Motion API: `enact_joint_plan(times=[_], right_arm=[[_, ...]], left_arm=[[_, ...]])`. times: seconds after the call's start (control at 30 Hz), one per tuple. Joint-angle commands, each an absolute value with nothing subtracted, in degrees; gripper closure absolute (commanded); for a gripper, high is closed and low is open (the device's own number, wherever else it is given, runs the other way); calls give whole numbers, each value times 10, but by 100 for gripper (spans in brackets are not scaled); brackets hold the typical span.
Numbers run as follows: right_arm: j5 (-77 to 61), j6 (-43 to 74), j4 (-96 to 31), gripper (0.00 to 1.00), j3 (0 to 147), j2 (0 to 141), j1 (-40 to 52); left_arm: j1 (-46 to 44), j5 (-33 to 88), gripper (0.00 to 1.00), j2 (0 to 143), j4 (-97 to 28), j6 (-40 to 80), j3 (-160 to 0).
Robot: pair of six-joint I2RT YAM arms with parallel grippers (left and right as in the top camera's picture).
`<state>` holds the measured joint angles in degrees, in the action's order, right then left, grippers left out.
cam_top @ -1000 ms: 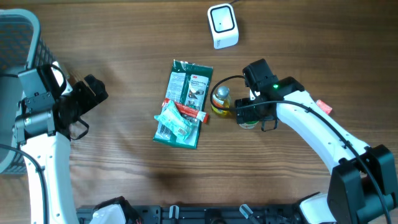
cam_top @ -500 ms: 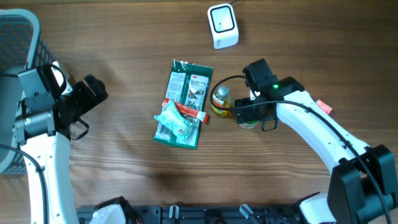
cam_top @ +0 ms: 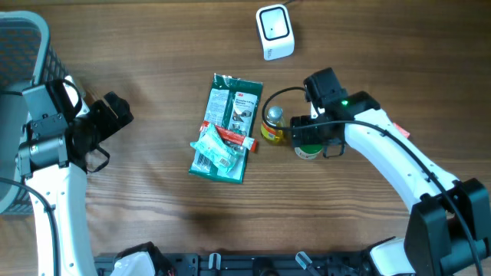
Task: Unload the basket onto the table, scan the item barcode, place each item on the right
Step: 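Lower the right gripper and grasp the green-lidded jar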
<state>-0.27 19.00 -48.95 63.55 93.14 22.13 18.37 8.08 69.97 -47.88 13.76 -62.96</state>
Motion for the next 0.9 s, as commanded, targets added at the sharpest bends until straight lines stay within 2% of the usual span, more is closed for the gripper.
enact_joint_plan(times=[0.0, 0.03, 0.07, 0.13, 0.27, 0.3, 0.37, 0.4, 0.43, 0.6, 0.87], right_arm=[[-26, 281, -493, 13, 622, 934, 221], [-26, 288, -499, 19, 622, 934, 221], [-26, 288, -504, 33, 622, 934, 221], [-3, 282, -505, 41, 622, 934, 221], [99, 121, -503, 46, 622, 934, 220], [130, 122, -502, 46, 622, 934, 220], [173, 124, -486, 39, 622, 934, 219], [155, 125, -469, 32, 622, 934, 219], [134, 125, -468, 29, 622, 934, 219], [89, 137, -474, 26, 622, 934, 219], [90, 141, -481, 22, 630, 934, 219]], left_arm=[[182, 87, 0, 699, -478, 126, -630], [182, 87, 0, 699, -478, 126, -630], [182, 87, 0, 699, -478, 126, -630], [182, 87, 0, 699, -478, 126, -630], [182, 87, 0, 699, -478, 126, -630], [182, 87, 0, 699, -478, 126, -630], [182, 87, 0, 699, -478, 126, -630], [182, 87, 0, 699, -478, 126, -630], [182, 87, 0, 699, -478, 126, -630], [182, 87, 0, 699, -478, 126, -630], [182, 87, 0, 699, -478, 126, -630]])
